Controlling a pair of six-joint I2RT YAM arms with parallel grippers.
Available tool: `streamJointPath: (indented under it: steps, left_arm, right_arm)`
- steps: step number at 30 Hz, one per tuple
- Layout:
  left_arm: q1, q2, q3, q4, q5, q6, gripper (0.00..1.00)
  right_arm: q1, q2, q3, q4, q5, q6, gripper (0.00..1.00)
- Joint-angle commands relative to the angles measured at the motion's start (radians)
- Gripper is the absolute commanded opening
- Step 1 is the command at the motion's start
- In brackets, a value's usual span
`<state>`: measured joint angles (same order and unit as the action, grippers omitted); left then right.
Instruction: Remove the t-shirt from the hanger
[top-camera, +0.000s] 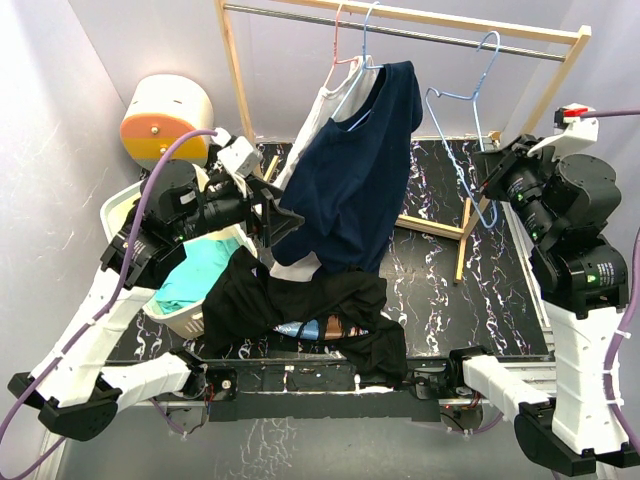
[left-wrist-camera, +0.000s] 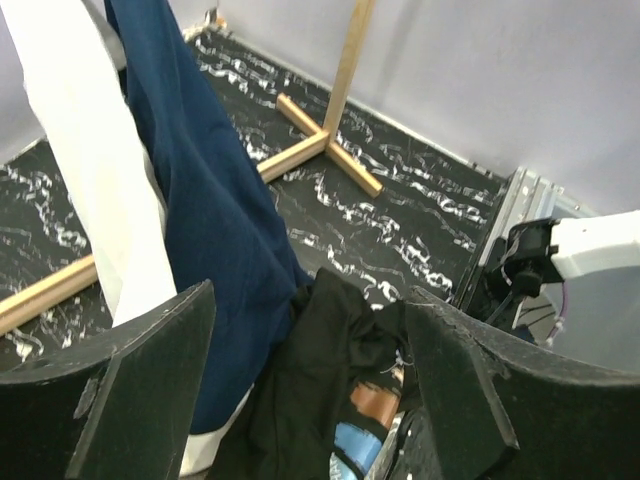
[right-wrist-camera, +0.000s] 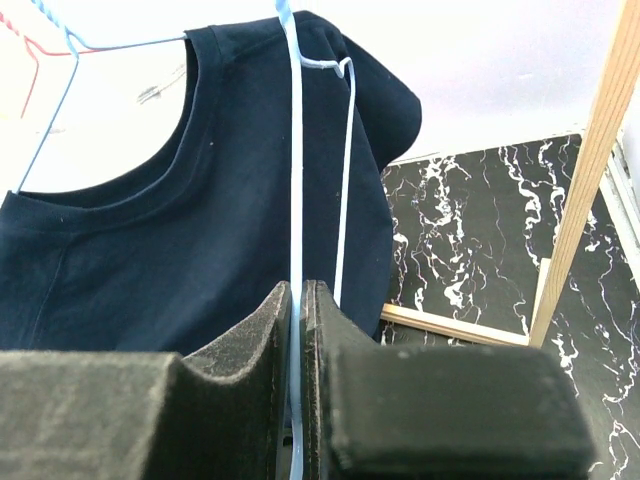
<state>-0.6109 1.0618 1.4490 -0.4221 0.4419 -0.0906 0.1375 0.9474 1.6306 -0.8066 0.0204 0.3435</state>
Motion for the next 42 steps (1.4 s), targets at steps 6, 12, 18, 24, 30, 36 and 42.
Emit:
streamJointPath:
  steps: [6,12,18,24,30,36,42]
  left_arm:
    - [-0.001,-0.077,-0.095,-0.050,-0.016,0.047,0.72]
    - [-0.001,-0.099,-0.147,-0.061,-0.017,0.049,0.72]
    - [-0.001,-0.112,-0.195,-0.052,-0.020,0.041,0.71]
    - [-0.001,-0.115,-0.219,-0.052,-0.019,0.033,0.72]
    - [0.000,-0.112,-0.235,-0.061,-0.017,0.026,0.72]
    - [-0.001,-0.104,-0.258,-0.075,-0.012,0.008,0.71]
    - [-0.001,-0.097,-0.310,-0.056,0.002,-0.018,0.71]
  right_arm:
    - [0.000,0.020,0.068,0.141,0.037,0.001,0.08]
    - [-0.001,0.022,0.089,0.158,0.053,-0.001,0.08]
    - [0.000,0.022,0.079,0.195,0.104,-0.008,0.08]
    - [0.000,0.059,0.055,0.230,0.137,-0.013,0.08]
    - [0.001,0.100,0.023,0.250,0.143,-0.014,0.08]
    - [0.001,0.077,0.006,0.198,0.118,-0.010,0.10]
    - [0.000,-0.026,-0.024,0.112,0.094,-0.010,0.48]
